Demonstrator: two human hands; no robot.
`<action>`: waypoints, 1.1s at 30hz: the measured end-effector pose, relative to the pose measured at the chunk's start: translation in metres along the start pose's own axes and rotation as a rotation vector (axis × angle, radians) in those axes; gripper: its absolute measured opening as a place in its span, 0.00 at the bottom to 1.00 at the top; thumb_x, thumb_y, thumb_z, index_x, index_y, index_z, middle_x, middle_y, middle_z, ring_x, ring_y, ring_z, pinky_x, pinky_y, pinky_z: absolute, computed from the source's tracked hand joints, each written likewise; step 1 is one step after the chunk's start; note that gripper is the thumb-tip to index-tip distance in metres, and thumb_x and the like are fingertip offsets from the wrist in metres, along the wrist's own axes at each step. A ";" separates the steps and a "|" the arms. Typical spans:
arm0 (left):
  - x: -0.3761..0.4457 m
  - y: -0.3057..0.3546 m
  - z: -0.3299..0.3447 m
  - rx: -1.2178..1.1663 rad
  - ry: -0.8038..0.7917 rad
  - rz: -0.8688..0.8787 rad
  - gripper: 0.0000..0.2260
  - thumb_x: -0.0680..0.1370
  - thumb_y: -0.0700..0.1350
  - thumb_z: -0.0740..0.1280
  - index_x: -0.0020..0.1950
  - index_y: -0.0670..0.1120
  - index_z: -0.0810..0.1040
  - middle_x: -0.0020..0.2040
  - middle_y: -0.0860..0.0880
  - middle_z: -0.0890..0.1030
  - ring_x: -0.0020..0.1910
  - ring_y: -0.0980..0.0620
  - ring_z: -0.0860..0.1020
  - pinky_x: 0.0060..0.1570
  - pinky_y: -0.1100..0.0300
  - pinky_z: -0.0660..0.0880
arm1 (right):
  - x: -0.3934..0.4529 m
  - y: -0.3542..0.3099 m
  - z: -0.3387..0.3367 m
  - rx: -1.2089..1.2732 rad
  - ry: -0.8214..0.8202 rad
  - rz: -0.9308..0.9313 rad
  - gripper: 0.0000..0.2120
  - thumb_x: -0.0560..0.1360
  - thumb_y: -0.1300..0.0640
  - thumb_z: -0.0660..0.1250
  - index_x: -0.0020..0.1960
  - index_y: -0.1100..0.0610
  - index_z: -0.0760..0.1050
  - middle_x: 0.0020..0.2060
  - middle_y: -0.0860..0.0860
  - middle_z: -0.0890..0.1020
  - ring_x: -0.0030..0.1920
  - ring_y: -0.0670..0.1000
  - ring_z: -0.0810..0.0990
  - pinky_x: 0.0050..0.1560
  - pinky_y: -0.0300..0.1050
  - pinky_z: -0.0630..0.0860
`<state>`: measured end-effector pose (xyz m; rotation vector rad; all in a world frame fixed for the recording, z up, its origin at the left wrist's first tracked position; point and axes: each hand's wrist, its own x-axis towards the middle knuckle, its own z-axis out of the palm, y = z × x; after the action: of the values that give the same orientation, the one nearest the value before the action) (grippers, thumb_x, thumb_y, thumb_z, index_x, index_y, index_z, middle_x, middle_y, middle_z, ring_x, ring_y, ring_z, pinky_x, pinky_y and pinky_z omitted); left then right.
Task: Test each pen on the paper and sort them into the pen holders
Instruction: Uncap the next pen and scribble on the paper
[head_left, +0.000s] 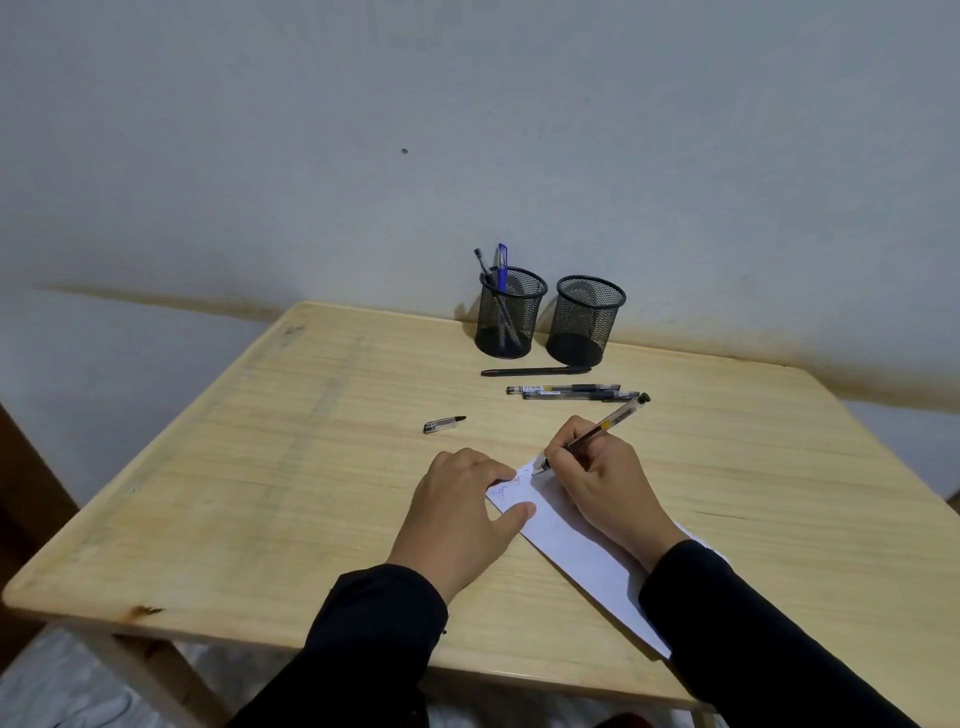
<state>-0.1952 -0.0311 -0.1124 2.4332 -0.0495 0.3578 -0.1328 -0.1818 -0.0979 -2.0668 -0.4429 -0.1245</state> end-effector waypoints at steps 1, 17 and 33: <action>0.000 0.000 0.000 0.002 0.002 0.002 0.18 0.74 0.56 0.67 0.63 0.53 0.75 0.58 0.57 0.74 0.60 0.58 0.67 0.58 0.68 0.63 | 0.000 0.000 0.000 0.001 0.002 -0.004 0.07 0.74 0.65 0.62 0.38 0.64 0.76 0.33 0.57 0.78 0.31 0.45 0.72 0.33 0.34 0.68; 0.001 0.001 0.001 0.025 -0.006 -0.020 0.18 0.74 0.57 0.66 0.63 0.53 0.75 0.59 0.57 0.74 0.60 0.58 0.67 0.55 0.69 0.60 | 0.001 0.001 0.001 0.001 0.037 0.006 0.09 0.75 0.65 0.61 0.38 0.65 0.76 0.37 0.55 0.77 0.31 0.44 0.72 0.33 0.35 0.69; 0.050 -0.033 -0.035 0.213 0.105 -0.267 0.12 0.78 0.48 0.64 0.59 0.48 0.79 0.51 0.49 0.78 0.54 0.48 0.74 0.50 0.58 0.71 | 0.007 -0.029 -0.023 0.535 0.079 0.258 0.12 0.76 0.59 0.62 0.34 0.56 0.75 0.26 0.52 0.73 0.25 0.49 0.67 0.23 0.37 0.59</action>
<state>-0.1517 0.0193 -0.0942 2.5821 0.3731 0.3842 -0.1344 -0.1863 -0.0603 -1.5665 -0.1347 0.0632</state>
